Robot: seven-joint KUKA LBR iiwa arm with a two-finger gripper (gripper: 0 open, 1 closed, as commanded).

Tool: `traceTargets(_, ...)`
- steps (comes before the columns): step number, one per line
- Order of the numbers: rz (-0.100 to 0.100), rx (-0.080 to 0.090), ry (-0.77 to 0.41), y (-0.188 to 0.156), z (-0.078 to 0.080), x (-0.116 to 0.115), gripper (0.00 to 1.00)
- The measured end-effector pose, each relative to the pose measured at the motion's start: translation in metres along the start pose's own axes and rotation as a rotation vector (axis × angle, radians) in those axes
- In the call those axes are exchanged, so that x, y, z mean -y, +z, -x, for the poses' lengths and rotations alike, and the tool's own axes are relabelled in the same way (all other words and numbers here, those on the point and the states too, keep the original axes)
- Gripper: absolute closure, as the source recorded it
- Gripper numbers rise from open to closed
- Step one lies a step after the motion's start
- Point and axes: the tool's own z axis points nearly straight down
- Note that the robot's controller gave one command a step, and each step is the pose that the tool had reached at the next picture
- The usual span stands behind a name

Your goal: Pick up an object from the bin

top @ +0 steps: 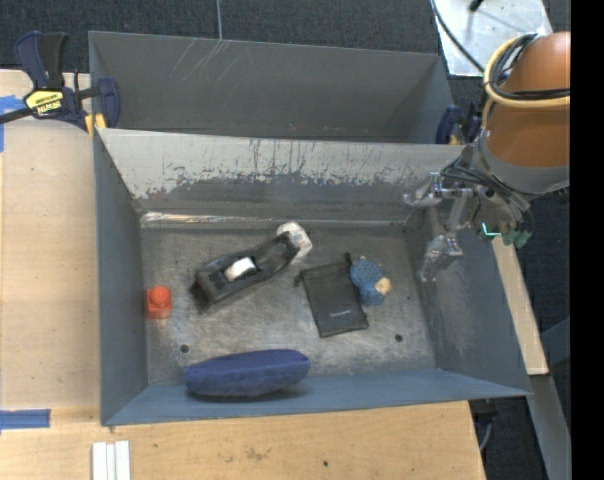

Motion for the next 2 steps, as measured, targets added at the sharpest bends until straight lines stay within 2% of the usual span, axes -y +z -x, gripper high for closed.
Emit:
traceTargets(1,0.001,0.000,0.069,0.1350,-0.0084,-0.0203,0.00)
traceTargets(2,-0.001,0.007,0.068,0.1305,-0.0060,-0.0196,1.00)
